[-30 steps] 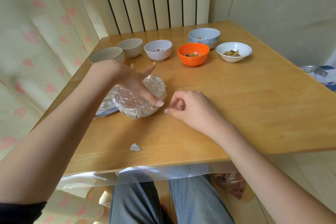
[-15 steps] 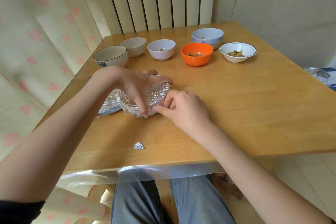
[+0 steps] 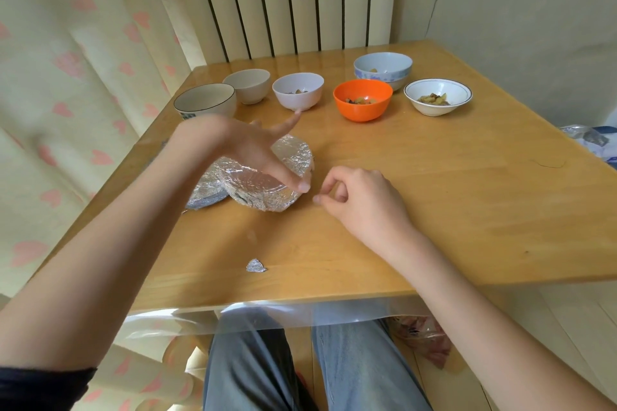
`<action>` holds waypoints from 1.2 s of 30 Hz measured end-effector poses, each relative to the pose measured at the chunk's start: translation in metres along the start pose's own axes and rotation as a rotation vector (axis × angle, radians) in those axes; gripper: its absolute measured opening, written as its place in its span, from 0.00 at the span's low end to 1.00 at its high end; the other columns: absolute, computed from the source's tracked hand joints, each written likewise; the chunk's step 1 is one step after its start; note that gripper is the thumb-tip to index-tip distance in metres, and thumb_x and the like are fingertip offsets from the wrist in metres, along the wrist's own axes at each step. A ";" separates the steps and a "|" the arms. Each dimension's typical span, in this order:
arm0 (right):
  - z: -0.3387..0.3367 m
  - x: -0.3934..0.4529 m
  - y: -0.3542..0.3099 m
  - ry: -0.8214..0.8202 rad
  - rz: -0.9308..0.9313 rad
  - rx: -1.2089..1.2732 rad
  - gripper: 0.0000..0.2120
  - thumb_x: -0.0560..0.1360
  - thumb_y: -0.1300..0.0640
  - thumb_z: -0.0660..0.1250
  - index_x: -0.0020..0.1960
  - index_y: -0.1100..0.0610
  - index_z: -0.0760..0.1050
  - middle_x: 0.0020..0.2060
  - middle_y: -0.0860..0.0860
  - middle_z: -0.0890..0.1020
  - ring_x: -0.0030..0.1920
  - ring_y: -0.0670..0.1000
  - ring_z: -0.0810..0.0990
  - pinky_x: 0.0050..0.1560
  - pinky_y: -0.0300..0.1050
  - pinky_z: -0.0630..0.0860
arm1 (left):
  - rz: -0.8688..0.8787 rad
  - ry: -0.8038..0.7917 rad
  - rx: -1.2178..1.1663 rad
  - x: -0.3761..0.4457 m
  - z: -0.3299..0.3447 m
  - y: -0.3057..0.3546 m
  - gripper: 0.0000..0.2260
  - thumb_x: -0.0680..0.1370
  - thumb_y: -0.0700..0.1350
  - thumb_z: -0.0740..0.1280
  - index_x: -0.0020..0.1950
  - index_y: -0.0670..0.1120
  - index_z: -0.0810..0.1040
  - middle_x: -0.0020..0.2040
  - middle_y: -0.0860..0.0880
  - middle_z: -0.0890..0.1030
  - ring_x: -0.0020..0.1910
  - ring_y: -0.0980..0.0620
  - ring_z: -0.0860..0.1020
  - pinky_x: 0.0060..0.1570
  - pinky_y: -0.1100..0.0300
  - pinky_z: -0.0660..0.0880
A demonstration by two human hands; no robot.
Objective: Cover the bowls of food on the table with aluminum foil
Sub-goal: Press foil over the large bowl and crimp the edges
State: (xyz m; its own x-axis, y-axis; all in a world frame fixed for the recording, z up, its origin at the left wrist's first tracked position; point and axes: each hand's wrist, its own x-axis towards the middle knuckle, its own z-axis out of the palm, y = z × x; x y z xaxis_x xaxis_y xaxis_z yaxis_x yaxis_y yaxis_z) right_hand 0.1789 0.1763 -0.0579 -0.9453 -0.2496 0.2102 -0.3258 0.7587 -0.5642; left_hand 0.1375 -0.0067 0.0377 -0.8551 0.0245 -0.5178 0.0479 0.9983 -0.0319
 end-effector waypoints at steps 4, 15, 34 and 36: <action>0.008 -0.010 -0.014 -0.013 -0.043 -0.064 0.15 0.71 0.38 0.68 0.48 0.48 0.73 0.40 0.47 0.82 0.45 0.52 0.80 0.39 0.43 0.70 | 0.091 0.002 0.085 -0.008 -0.008 -0.017 0.69 0.46 0.73 0.76 0.68 0.72 0.26 0.77 0.52 0.29 0.76 0.46 0.32 0.75 0.39 0.43; 0.019 -0.004 -0.027 0.008 0.056 -0.040 0.17 0.68 0.34 0.69 0.39 0.48 0.74 0.40 0.48 0.82 0.47 0.54 0.80 0.38 0.43 0.67 | 0.262 0.070 0.132 0.001 0.011 -0.004 0.54 0.65 0.49 0.80 0.75 0.68 0.43 0.74 0.55 0.51 0.75 0.47 0.55 0.69 0.48 0.63; 0.020 -0.005 -0.008 0.206 -0.040 0.024 0.13 0.74 0.46 0.68 0.57 0.48 0.77 0.46 0.45 0.82 0.49 0.53 0.79 0.44 0.47 0.74 | 0.047 0.058 0.103 0.002 0.014 0.013 0.53 0.65 0.60 0.76 0.76 0.66 0.40 0.75 0.48 0.52 0.69 0.37 0.66 0.66 0.44 0.68; 0.017 -0.001 -0.007 0.207 -0.063 0.057 0.12 0.73 0.47 0.70 0.54 0.50 0.79 0.44 0.45 0.83 0.45 0.52 0.79 0.43 0.47 0.74 | 0.039 0.056 0.112 0.001 0.014 0.014 0.53 0.65 0.60 0.76 0.76 0.66 0.39 0.76 0.48 0.50 0.71 0.37 0.65 0.66 0.43 0.68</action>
State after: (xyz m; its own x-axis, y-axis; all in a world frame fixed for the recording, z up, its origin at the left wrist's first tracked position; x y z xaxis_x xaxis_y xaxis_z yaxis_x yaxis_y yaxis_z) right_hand 0.1813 0.1607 -0.0680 -0.9009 -0.1619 0.4027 -0.3900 0.7090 -0.5875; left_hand 0.1441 0.0063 0.0247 -0.8787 0.0687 -0.4724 0.1362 0.9845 -0.1101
